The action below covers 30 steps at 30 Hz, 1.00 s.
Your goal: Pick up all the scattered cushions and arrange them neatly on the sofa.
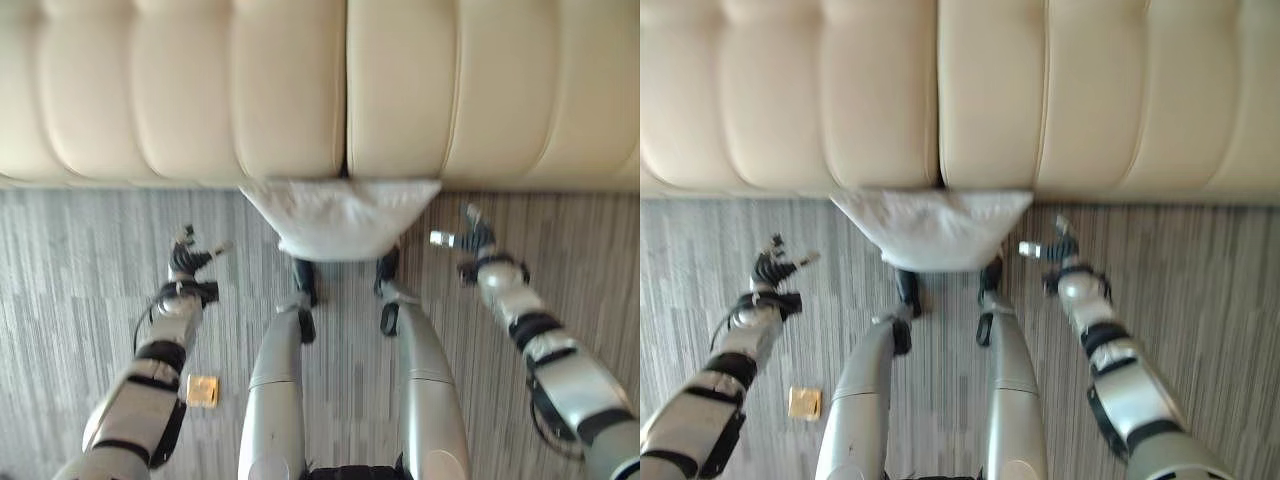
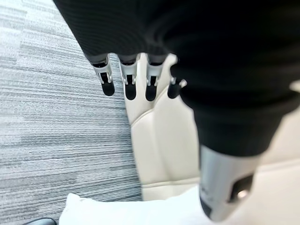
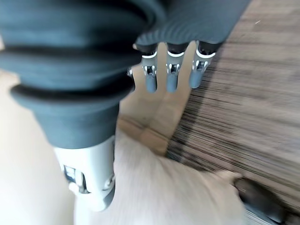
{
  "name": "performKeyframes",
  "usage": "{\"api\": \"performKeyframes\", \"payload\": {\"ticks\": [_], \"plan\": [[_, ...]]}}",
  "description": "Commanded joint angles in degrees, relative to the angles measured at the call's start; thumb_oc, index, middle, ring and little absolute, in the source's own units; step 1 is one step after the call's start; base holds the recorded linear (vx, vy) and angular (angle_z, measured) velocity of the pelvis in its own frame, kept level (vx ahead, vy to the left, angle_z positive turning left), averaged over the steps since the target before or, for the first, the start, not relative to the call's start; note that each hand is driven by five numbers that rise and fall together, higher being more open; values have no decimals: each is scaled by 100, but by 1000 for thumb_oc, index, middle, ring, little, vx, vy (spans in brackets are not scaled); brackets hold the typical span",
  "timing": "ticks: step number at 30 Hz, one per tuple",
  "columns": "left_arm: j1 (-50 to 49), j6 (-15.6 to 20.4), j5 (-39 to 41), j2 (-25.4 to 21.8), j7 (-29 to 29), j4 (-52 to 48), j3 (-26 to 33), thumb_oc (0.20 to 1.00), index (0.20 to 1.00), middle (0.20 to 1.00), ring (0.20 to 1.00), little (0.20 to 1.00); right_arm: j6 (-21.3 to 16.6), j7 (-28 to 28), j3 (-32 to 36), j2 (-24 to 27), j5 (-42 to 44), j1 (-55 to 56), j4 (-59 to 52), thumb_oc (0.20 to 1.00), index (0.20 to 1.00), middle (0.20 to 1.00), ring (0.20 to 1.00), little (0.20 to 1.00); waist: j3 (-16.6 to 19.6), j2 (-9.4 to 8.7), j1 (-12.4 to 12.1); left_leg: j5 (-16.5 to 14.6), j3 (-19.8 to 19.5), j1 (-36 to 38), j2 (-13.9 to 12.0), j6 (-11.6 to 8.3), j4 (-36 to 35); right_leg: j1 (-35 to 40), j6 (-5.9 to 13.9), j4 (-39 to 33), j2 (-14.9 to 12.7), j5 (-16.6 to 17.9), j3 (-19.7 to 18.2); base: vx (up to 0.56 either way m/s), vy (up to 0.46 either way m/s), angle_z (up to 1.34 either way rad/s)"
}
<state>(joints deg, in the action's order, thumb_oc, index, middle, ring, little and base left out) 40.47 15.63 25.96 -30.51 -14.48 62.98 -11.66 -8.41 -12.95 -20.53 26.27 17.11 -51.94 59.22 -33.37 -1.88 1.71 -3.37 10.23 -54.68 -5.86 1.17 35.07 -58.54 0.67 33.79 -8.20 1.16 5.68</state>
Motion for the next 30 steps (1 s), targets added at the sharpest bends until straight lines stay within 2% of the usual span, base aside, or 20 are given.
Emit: {"api": "performKeyframes", "payload": {"ticks": [1,2,7,8,9,10,11,12,17,20,22,24,25,27,28,30], "plan": [[-72,97,78,-303,-288,136,-194,1000,1000,1000,1000,1000,-261,-194,-446,-121,330,440,-33,1000,1000,1000,1000,1000,978,57,30,-275,-338,-385,63,-256,-81,-212,410,556,-127,-911,-511,-57,-13,1],[-62,98,79,-304,-287,143,-196,1000,1000,1000,1000,1000,-263,-191,-445,-120,332,431,-25,1000,1000,1000,1000,1000,1005,59,31,-281,-341,-433,63,-255,-59,-260,409,578,-129,-919,-512,-52,-17,5],[1114,116,-143,-167,-336,-59,-1134,1000,1000,1000,1000,1000,-332,-225,-913,-545,618,-605,47,1000,1000,1000,1000,1000,1016,191,10,-353,-442,-1459,164,-240,556,-1278,356,1277,-123,-1083,-645,-16,5,5],[1585,115,-186,15,-365,-111,-1497,1000,1000,1000,1000,1000,-407,-218,-1037,-815,865,-959,39,799,799,799,799,799,1005,235,-30,-387,-458,-1734,211,-204,742,-1529,342,1478,-117,-1132,-664,0,0,0],[1586,115,-186,15,-365,-110,-1497,1000,1000,1000,1000,1000,-407,-217,-1037,-814,865,-960,39,464,464,464,464,464,1007,235,-31,-388,-458,-1737,211,-204,744,-1532,342,1480,-116,-1133,-664,3,-41,-5],[1954,123,-207,210,-376,-161,-1747,1000,1000,1000,1000,1000,-510,-203,-1141,-1095,1100,-1203,-56,200,200,200,200,200,1028,275,-55,-410,-478,-1871,265,-178,852,-1649,329,1623,-120,-1181,-667,8,-48,2],[2036,139,-207,279,-395,-225,-1794,200,200,200,200,200,-541,-227,-1165,-1204,1155,-1251,-104,200,200,200,200,200,1027,284,-60,-415,-495,-1911,281,-174,900,-1680,318,1679,-122,-1209,-665,8,-39,12],[2095,213,-168,385,-430,-450,-1836,200,200,200,200,200,-648,-259,-1142,-1355,1295,-1314,-293,200,200,200,200,200,1035,298,-76,-427,-518,-1883,312,-170,911,-1652,310,1712,-105,-1228,-645,6,-12,24],[1810,343,-150,562,-523,-1079,-1705,200,200,200,200,200,-770,-318,-1062,-1311,1135,-1166,-901,200,200,200,200,200,1113,274,-89,-404,-555,-1607,311,-172,696,-1372,320,1470,-85,-1188,-586,-4,-6,8],[1300,465,-381,582,-580,-2046,-1586,200,200,200,200,200,-926,-364,-859,-1135,857,-654,-1770,200,200,200,200,200,1213,209,-70,-354,-612,-1036,250,-228,229,-830,375,1060,-81,-1115,-515,-9,14,9],[875,471,-499,606,-567,-2621,-1480,200,200,200,200,200,-933,-313,-728,-1069,725,-219,-2290,200,200,200,200,200,1227,173,-54,-320,-602,-566,236,-252,-85,-368,418,757,-88,-1045,-459,24,7,-6],[-122,496,-813,640,-496,-3835,-1234,200,200,200,200,200,-960,-8,-541,-1002,501,953,-3490,200,200,200,200,200,1315,73,-3,-287,-557,558,248,-303,-729,709,492,108,-73,-916,-326,102,9,-5],[-417,503,-905,649,-438,-4123,-1178,200,200,200,200,200,-967,101,-516,-974,424,1245,-3793,200,200,200,200,200,1340,54,10,-104,-503,814,245,-275,-977,949,481,-154,-71,-705,-264,102,12,4],[-938,519,-964,686,-353,-4427,-1072,200,200,200,200,200,-957,274,-524,-969,299,1734,-4228,200,200,200,200,200,1355,22,43,-82,-453,1440,254,-289,-1302,1543,526,-500,-73,-615,-219,84,23,-10],[-938,519,-964,686,-353,-4427,-1072,200,200,200,200,200,-957,274,-524,-969,299,1734,-4228,200,200,200,200,200,1355,22,43,-82,-453,1440,254,-289,-1302,1543,526,-500,-73,-615,-219,108,20,-27],[-1714,547,-980,706,-131,-4975,-945,200,200,200,200,200,-957,575,-498,-856,178,2458,-4990,200,200,200,200,200,1484,-6,81,-59,-390,2312,281,-321,-1711,2432,583,-988,-47,-526,-141,237,24,-19]]}}
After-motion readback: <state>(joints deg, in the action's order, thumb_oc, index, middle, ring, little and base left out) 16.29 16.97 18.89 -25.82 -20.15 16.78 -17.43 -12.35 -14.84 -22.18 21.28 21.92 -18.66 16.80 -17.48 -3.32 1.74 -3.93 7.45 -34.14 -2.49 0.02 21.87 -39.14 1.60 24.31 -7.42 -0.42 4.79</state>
